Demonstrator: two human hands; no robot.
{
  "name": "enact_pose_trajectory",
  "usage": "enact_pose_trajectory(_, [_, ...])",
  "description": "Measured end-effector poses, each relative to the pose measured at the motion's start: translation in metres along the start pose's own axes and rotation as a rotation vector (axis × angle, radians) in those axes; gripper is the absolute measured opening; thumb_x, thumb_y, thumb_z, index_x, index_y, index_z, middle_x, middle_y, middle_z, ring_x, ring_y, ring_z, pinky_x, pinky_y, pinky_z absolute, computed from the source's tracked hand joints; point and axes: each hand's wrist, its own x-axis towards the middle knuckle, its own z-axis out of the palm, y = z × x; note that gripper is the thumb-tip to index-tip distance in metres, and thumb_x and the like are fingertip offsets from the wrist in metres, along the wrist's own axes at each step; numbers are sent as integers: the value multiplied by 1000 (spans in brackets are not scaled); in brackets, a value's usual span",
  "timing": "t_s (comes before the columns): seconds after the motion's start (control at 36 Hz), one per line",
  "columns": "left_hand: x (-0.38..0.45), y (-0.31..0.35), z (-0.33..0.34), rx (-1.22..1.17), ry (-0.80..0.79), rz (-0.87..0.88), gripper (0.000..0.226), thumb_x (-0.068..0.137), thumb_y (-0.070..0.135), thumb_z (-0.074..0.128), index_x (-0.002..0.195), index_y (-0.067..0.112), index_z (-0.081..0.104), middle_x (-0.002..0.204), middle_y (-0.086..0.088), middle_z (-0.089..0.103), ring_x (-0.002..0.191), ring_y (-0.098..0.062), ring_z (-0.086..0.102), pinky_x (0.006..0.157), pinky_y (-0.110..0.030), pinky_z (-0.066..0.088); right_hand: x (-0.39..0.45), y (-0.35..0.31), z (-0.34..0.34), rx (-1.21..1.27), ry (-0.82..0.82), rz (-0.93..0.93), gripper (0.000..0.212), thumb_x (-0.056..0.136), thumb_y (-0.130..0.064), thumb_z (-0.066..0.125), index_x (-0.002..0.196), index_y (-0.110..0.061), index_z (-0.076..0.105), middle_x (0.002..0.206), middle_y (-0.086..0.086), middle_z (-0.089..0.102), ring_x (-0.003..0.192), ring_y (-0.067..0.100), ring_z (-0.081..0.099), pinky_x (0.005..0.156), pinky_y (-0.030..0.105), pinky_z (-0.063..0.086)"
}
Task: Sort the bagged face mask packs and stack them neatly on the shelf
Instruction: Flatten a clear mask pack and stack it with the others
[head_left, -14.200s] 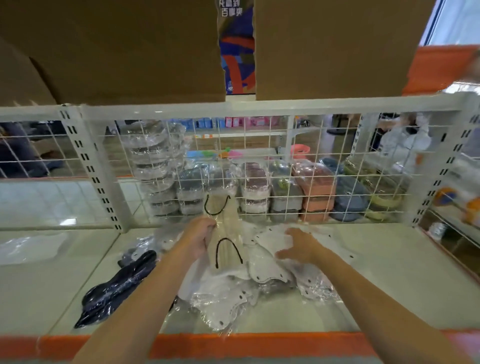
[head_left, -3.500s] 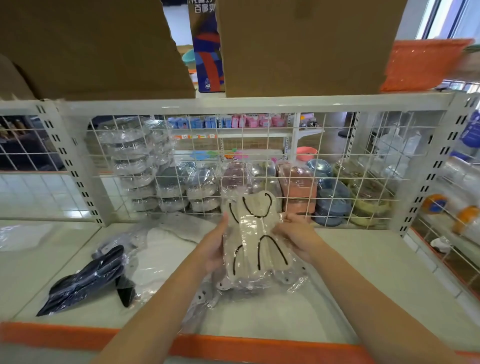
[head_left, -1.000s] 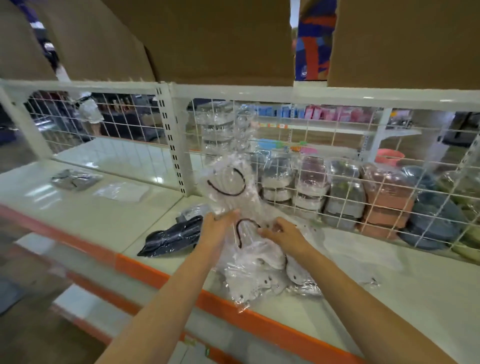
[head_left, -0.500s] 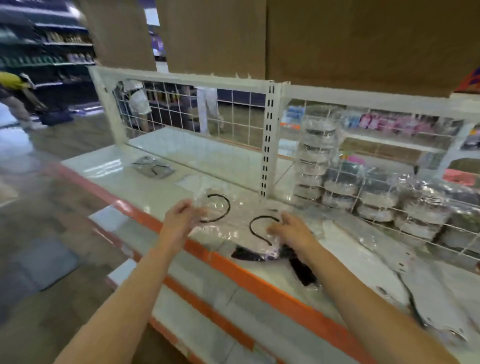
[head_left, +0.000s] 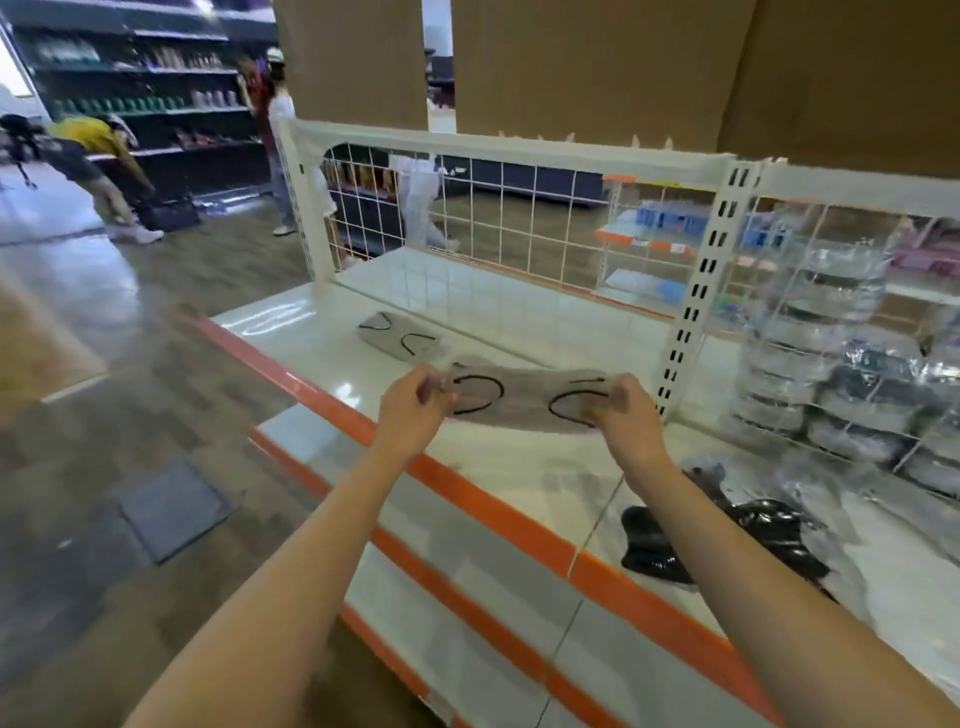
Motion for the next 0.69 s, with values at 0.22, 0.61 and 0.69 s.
enact_pose_trajectory(0.22, [4,-53,52,-73,-203,-272,52,55,29,73,97,14,47,95,-1,57,90,-22,56,72,-29,44,21,63,28,31,-99,256,12,72,0,61,83,-2,55,83,12,53,73,20,50,61,31,40])
enact_pose_trajectory(0.61, [126,-78,13,-10,-57,-294,29,80,4,55,109,6,55,89,-9,60,88,-29,61,70,-33,48,109,14,88,-7,-375,247,10,81,-3,58,80,-13,58,70,3,55,65,16,52,63,29,41])
enact_pose_trajectory(0.69, [146,-96,-8,-11,-46,-395,23,77,2,60,97,11,53,80,-5,57,81,-29,60,74,-39,51,116,9,117,-1,-533,330,16,86,-9,58,73,-14,51,66,4,48,60,14,46,57,24,37])
